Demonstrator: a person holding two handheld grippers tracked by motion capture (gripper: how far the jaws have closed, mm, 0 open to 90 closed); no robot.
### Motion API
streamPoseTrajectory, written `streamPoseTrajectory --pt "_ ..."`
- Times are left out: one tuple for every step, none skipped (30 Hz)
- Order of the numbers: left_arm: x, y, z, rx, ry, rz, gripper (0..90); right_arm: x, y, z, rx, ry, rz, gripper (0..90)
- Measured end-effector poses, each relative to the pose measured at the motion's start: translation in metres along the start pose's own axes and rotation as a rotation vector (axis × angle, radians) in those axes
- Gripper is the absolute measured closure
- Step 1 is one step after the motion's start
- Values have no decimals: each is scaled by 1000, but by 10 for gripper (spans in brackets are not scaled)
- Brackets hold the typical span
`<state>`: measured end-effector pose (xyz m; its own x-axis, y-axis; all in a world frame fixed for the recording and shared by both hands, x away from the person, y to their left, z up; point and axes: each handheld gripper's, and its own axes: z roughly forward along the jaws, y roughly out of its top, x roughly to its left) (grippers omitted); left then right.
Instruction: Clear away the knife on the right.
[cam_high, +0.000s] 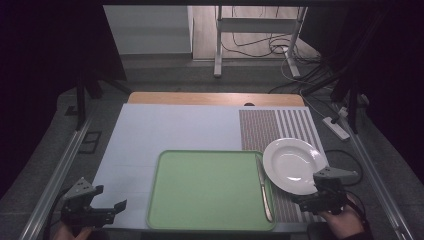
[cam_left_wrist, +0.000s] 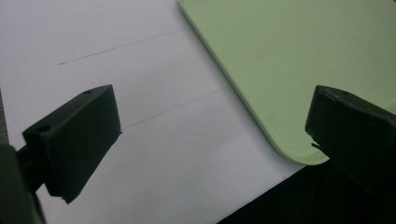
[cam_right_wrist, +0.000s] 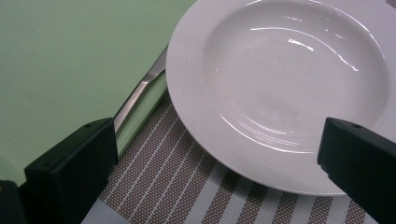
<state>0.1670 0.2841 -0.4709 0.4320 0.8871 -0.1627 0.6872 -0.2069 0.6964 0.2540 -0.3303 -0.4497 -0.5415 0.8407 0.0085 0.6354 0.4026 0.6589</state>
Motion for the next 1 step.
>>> streamPoseTrajectory --pt "0 0 0 1 1 1 31 0 0 0 2 -2 2 0"
